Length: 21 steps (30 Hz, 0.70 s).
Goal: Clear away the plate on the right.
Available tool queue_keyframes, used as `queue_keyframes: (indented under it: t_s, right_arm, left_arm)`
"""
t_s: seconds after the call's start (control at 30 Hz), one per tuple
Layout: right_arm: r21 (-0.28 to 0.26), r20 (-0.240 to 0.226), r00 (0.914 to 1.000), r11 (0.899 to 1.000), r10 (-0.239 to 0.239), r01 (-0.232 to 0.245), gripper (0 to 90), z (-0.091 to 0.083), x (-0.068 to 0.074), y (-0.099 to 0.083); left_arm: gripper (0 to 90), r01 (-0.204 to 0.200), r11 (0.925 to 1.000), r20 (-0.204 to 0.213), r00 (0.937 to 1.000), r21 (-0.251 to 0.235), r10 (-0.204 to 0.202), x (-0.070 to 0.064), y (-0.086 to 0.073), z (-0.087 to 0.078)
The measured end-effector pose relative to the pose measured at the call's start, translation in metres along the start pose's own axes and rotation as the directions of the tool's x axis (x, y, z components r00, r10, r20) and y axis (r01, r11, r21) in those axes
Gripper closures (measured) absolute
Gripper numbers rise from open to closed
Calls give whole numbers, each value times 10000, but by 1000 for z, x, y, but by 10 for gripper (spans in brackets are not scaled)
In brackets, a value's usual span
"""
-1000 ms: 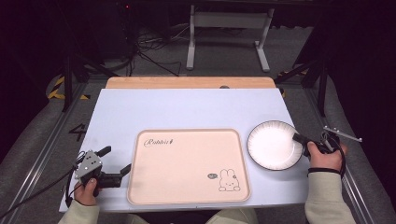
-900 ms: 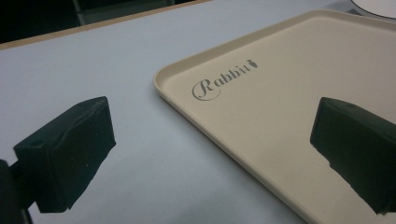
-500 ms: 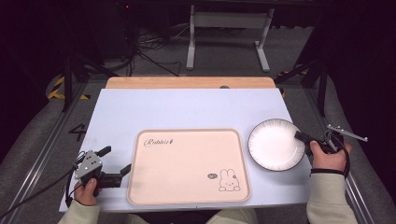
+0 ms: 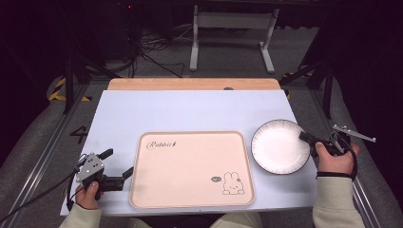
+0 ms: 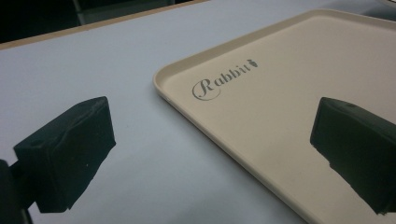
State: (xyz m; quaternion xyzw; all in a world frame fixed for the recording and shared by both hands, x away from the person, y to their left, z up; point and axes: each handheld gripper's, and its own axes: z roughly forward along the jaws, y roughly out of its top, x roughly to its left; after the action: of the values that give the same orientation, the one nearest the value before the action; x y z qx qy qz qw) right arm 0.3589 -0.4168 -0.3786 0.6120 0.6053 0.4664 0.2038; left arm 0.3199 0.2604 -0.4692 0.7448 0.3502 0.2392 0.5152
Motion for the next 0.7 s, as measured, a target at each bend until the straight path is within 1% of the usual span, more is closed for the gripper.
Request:
queue_keyframes:
  t_s: [0.13,0.27,0.4,0.5,0.53,0.6,0.63,0.67,0.7]
  right_arm:
    - [-13,-100,9995,9995,-308,307,834,0,11,7]
    - [-46,-392,9978,9985,-542,541,835,0,25,17]
    - [-12,-614,9958,9977,-679,680,834,3,37,22]
    - [91,-910,9934,9975,-695,706,834,6,45,25]
    - [166,-1094,9916,9973,-690,712,834,7,48,25]
    - [211,-1302,9887,9968,-737,771,834,9,54,27]
    - [223,-1401,9867,9961,-819,859,834,11,59,28]
    - [230,-1425,9858,9954,-886,928,833,12,62,29]
    - [230,-1425,9858,9954,-886,928,833,12,62,29]
  left_arm:
    - [4,-13,10000,-12,10000,15,13,0,0,0]
    - [4,-10,10000,-19,10000,21,11,0,0,0]
    - [4,-10,10000,-12,10000,8,10,0,0,0]
    - [4,-4,10000,0,10000,4,4,0,0,0]
    - [4,-6,10000,4,10000,7,6,0,0,0]
    - [4,-4,10000,8,10000,14,4,0,0,0]
    - [4,4,10000,8,10000,14,-4,0,0,0]
    - [4,5,10000,9,10000,15,-5,0,0,0]
    - [4,5,10000,9,10000,15,-5,0,0,0]
